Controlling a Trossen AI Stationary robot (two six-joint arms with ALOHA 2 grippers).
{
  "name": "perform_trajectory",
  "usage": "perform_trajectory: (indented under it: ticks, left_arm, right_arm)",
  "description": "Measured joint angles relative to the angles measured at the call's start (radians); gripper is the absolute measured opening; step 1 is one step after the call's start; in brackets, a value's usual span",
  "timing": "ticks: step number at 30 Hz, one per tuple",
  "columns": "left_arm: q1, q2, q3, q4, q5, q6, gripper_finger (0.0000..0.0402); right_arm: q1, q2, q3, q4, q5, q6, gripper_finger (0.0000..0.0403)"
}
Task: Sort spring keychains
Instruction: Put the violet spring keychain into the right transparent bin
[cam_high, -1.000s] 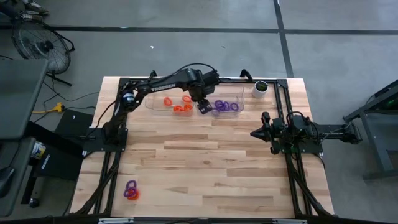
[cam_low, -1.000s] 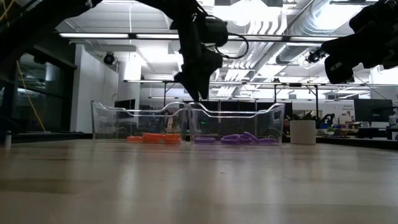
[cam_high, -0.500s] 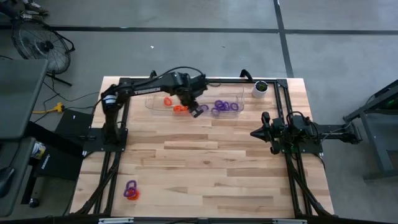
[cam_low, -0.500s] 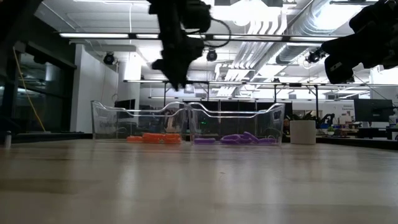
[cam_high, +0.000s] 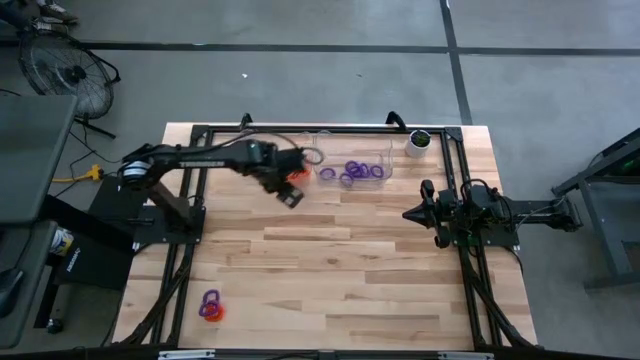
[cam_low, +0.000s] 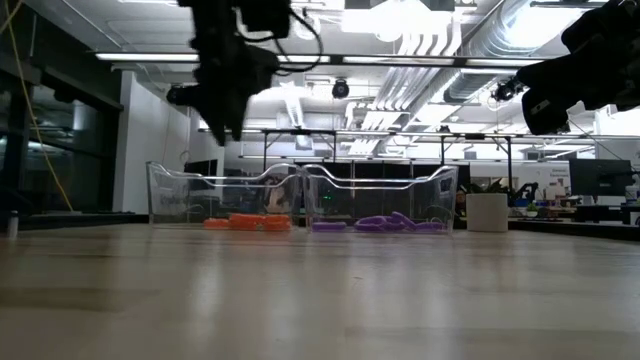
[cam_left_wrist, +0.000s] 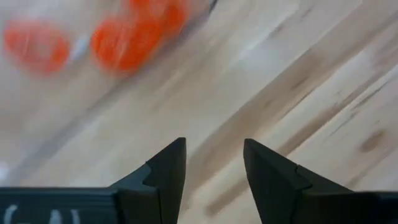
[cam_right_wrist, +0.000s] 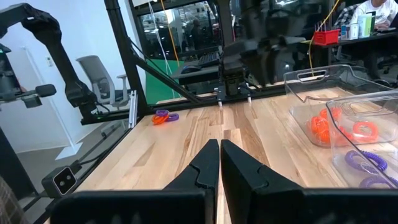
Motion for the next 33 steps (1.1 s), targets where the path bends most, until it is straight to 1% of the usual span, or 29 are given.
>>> perform_trajectory:
  ticks: [9, 12, 15, 18, 21, 25, 30, 33]
  left_arm:
    - [-0.116, -0.202, -0.256, -0.010, 0.032, -0.324, 0.0156]
    - [-0.180, -0.268, -0.344, -0.025, 0.043, -0.450, 0.0156]
    - [-0.253, -0.327, -0.425, -0.024, 0.075, -0.577, 0.0156]
    - [-0.334, -0.366, -0.480, -0.018, 0.095, -0.707, 0.0156]
    - [-0.413, -0.387, -0.516, -0.020, 0.098, -0.834, 0.0156]
    - [-0.523, -0.388, -0.532, -0.019, 0.102, -0.981, 0.0156]
    - [-0.662, -0.380, -0.533, 0.039, 0.102, -1.165, 0.0156]
    - [-0.738, -0.370, -0.533, 0.075, 0.082, -1.310, 0.0156]
  right_arm:
    - [0.000, 0.000, 0.000, 0.000, 0.000, 0.000, 0.0012]
    - [0.000, 0.000, 0.000, 0.000, 0.000, 0.000, 0.0012]
    - [0.000, 0.000, 0.000, 0.000, 0.000, 0.000, 0.0012]
    - [0.000, 0.000, 0.000, 0.000, 0.000, 0.000, 0.0012]
    - [0.000, 0.000, 0.000, 0.000, 0.000, 0.000, 0.0012]
    - [0.000, 0.000, 0.000, 0.000, 0.000, 0.000, 0.0012]
    - [0.000, 0.000, 0.000, 0.000, 0.000, 0.000, 0.0012]
    - [0.000, 0.000, 0.000, 0.000, 0.000, 0.000, 0.0012]
